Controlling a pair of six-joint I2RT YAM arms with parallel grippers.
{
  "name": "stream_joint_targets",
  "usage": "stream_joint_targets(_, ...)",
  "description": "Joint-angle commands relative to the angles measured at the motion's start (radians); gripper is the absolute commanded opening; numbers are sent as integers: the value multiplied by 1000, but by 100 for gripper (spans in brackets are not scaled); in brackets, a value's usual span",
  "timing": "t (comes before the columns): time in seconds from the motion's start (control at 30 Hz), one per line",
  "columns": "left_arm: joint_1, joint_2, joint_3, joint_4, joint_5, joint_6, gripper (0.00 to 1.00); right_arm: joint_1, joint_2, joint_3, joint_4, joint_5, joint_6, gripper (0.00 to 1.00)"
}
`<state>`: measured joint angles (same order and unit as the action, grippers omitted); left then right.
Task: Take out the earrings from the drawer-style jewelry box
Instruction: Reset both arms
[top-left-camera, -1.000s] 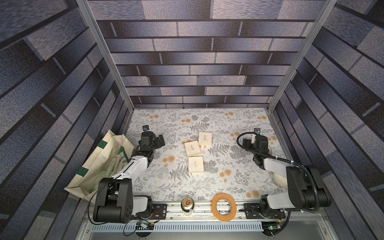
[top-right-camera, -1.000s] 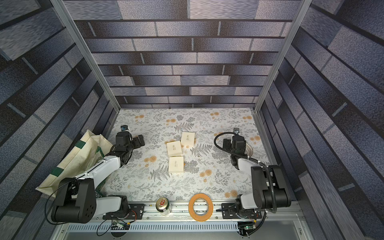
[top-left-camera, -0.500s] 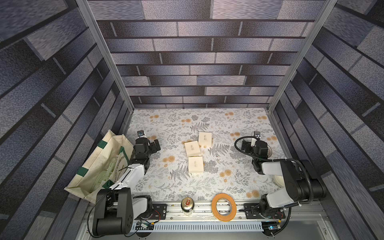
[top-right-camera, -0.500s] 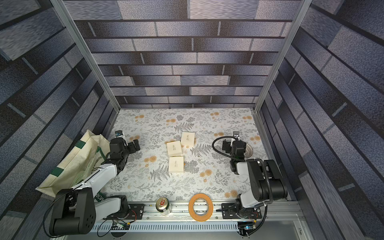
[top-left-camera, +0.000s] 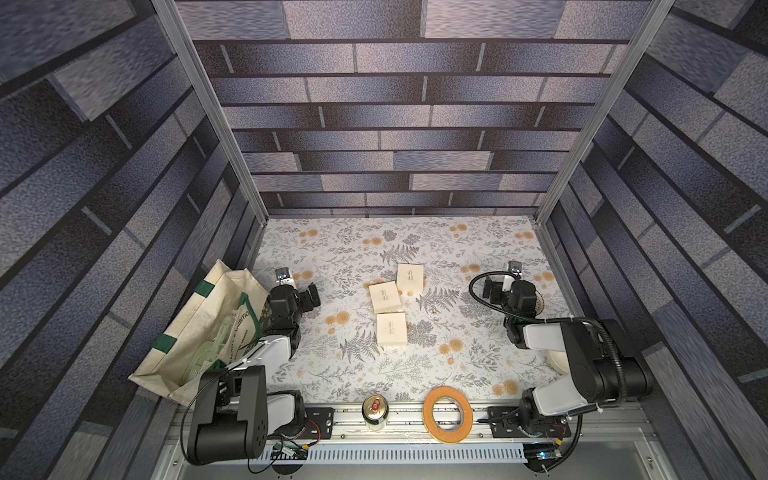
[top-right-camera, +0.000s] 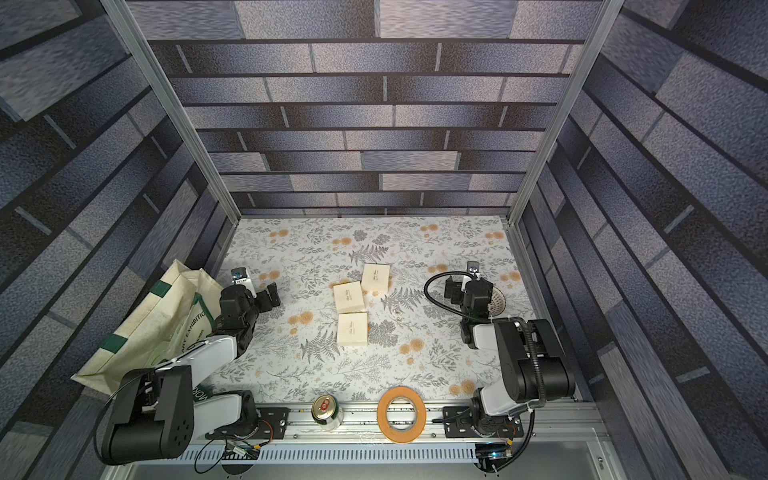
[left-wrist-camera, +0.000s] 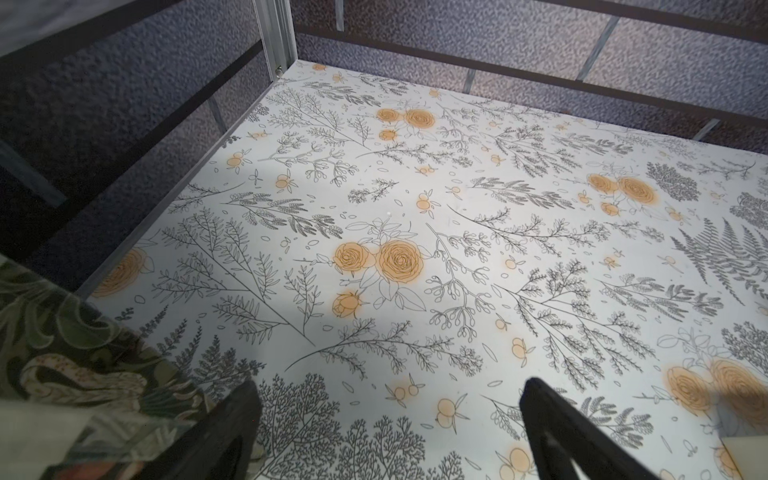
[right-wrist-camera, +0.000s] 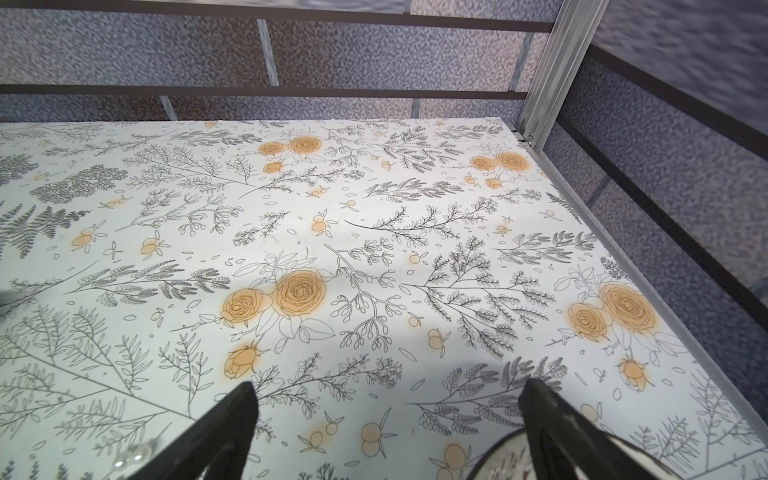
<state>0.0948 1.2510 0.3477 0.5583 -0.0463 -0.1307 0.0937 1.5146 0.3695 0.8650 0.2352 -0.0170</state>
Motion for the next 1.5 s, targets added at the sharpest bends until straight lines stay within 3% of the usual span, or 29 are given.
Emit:
stream_joint_targets(0.0, 17, 66, 11, 133, 48, -15, 100, 1, 10, -7, 25, 5, -2, 100)
stream_joint_targets(0.07, 11, 115, 68, 88, 25, 3, 99, 1, 9, -8, 24, 6, -1, 100)
stream_joint_targets(0.27, -16, 294, 99, 212, 29, 66, 99, 0, 9, -7, 25, 6, -2, 100)
stream_joint_targets(0.67, -41, 289, 80, 236, -29, 73, 100, 1, 10, -7, 22, 5, -2, 100)
stream_joint_targets(1.47, -33, 292, 88, 224, -14, 68, 100, 0, 11, -6, 21, 6, -2, 100)
